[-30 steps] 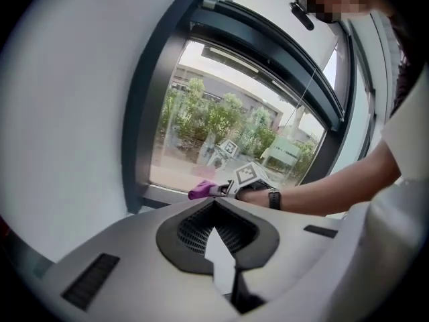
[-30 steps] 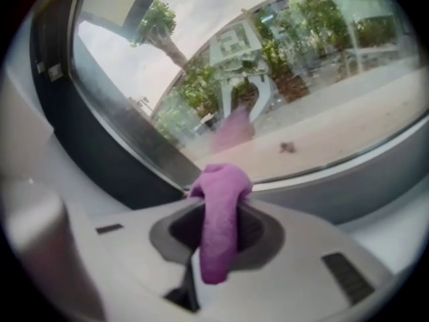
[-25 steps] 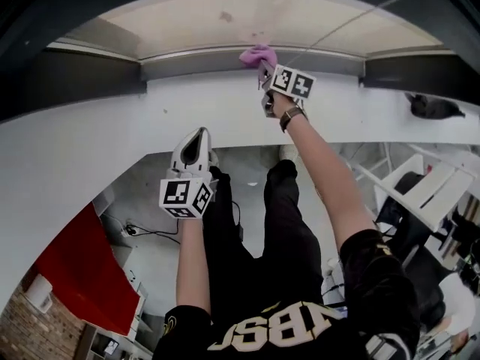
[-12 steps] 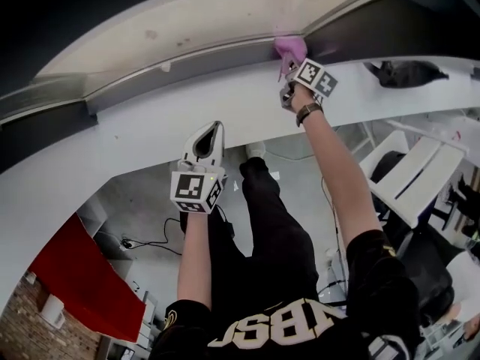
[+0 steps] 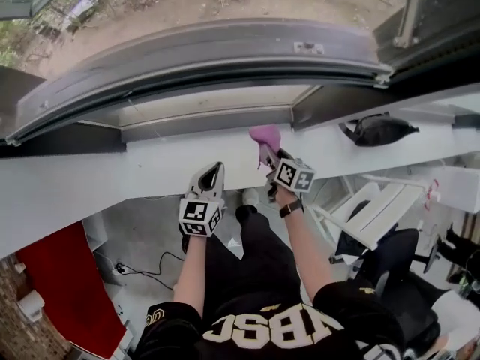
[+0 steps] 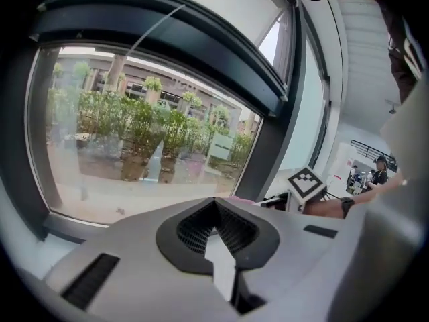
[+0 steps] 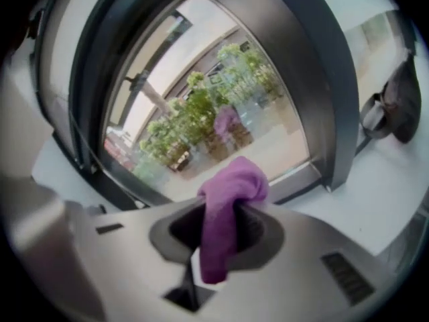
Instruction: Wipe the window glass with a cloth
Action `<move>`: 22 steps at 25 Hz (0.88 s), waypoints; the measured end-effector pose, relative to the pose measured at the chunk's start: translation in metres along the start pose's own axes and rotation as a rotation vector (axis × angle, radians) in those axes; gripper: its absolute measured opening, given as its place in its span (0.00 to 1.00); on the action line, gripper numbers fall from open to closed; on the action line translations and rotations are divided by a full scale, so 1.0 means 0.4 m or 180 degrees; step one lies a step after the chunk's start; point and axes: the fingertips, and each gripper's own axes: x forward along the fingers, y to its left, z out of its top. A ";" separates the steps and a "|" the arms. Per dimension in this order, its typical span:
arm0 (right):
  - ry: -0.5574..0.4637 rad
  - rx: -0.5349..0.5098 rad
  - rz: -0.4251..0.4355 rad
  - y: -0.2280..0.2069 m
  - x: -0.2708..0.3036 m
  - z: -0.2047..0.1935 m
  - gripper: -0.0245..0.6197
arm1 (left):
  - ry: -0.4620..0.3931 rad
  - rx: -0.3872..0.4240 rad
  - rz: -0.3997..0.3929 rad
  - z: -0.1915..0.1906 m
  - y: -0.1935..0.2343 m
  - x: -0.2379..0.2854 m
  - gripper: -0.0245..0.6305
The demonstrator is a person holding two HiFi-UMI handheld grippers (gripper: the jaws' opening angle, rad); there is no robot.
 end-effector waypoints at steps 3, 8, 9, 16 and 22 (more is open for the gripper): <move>-0.0144 -0.0525 0.0099 0.189 -0.111 0.019 0.15 | -0.0124 -0.0057 0.0015 0.101 -0.011 -0.086 0.06; -0.0357 -0.1254 0.0169 0.466 -0.271 0.063 0.15 | -0.0335 0.0297 0.0075 0.277 -0.033 -0.237 0.06; -0.0415 -0.1375 0.0187 0.518 -0.287 0.078 0.15 | -0.0393 0.0385 0.0094 0.316 -0.027 -0.265 0.06; -0.1170 -0.1900 0.0451 0.900 -0.365 0.205 0.15 | -0.0851 0.0696 0.0191 0.554 0.020 -0.436 0.06; -0.1644 -0.2275 0.0619 1.095 -0.421 0.307 0.15 | -0.1281 0.0781 0.0187 0.747 0.014 -0.503 0.06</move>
